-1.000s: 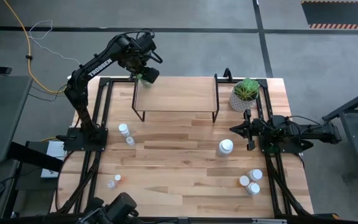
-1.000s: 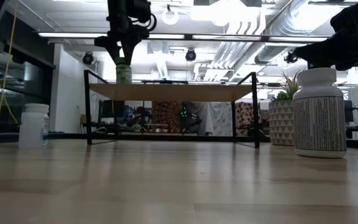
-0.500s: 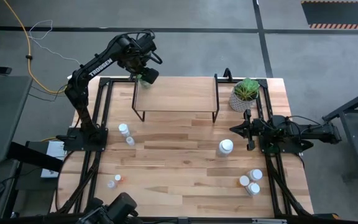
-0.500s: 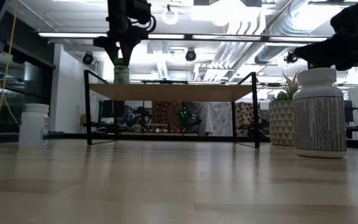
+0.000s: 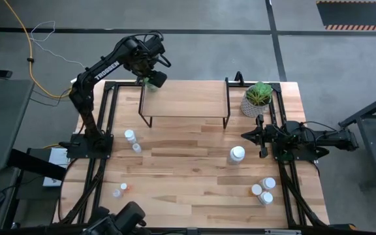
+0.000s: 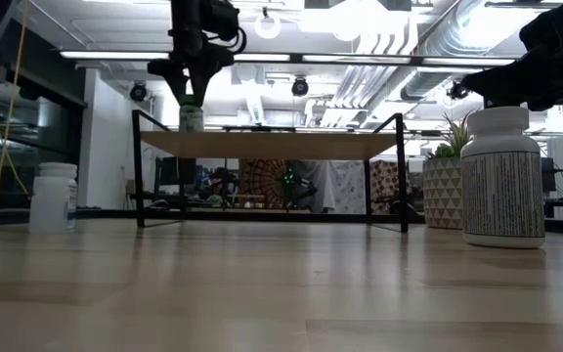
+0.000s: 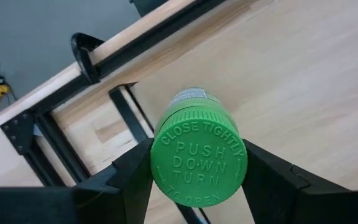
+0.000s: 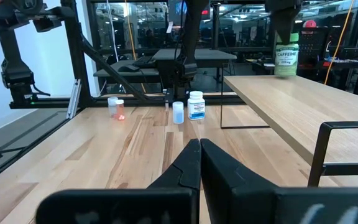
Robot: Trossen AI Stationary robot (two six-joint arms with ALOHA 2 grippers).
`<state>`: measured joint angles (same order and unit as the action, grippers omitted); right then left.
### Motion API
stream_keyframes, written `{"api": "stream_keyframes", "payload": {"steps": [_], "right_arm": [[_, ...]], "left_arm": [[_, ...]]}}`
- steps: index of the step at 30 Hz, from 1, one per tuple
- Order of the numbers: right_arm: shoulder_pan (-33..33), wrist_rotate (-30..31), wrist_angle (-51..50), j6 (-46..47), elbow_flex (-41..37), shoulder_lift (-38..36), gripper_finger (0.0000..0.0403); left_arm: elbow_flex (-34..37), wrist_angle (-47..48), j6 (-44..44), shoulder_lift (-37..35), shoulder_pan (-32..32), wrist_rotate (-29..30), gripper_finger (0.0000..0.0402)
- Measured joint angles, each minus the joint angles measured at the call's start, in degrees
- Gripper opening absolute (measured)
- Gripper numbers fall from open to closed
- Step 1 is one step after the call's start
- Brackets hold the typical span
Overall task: Pick and place medicine bottles onto shelf by color
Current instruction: Put the green bottle on the shelf
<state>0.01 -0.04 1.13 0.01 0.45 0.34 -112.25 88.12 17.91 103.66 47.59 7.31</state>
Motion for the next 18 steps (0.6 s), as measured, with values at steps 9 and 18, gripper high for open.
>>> {"api": "stream_keyframes", "payload": {"steps": [9, 18], "right_arm": [[-0.01, 0.01, -0.02, 0.0, 0.01, -0.01, 0.0], [-0.01, 0.01, -0.02, 0.0, 0.01, -0.01, 0.0]], "left_arm": [[-0.26, -1.02, -0.5, 2.21, -0.09, -0.61, 0.0202], [-1.28, -1.29, -2.03, 2.43, -0.18, -1.09, 0.0207]]}}
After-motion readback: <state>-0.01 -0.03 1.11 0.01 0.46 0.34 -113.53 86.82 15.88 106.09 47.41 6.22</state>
